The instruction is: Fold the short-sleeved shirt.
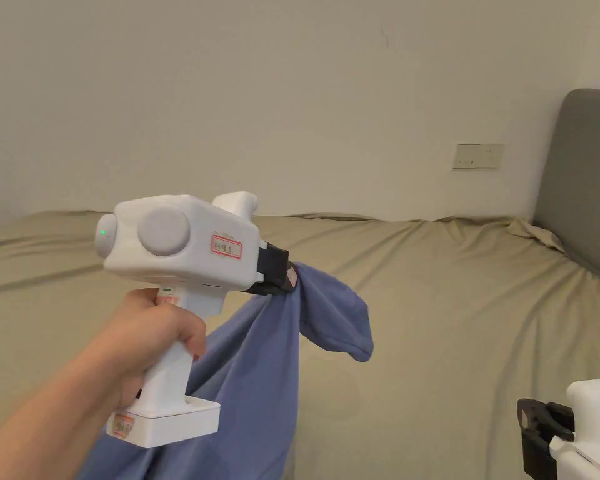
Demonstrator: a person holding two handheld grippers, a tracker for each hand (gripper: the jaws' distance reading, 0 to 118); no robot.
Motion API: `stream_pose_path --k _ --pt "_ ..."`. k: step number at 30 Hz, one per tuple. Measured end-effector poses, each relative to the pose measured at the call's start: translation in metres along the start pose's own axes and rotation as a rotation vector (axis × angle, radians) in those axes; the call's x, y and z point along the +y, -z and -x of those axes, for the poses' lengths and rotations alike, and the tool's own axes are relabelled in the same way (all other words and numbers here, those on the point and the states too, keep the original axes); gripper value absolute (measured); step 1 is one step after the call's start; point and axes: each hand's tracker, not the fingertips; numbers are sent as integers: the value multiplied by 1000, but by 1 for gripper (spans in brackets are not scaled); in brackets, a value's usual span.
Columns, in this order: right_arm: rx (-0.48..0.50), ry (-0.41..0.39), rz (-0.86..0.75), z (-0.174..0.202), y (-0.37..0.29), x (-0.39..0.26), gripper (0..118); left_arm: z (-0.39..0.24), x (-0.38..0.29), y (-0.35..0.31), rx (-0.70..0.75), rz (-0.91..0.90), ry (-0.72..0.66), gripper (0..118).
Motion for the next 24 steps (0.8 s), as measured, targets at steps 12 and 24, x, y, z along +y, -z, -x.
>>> stream_pose_path --k 12,24 --pt "-145 83 58 -59 -25 -30 2 -103 -137 177 -293 377 -4 2" --pt "-51 72 28 -36 -10 -13 2 3 -104 33 -85 93 -145 106"
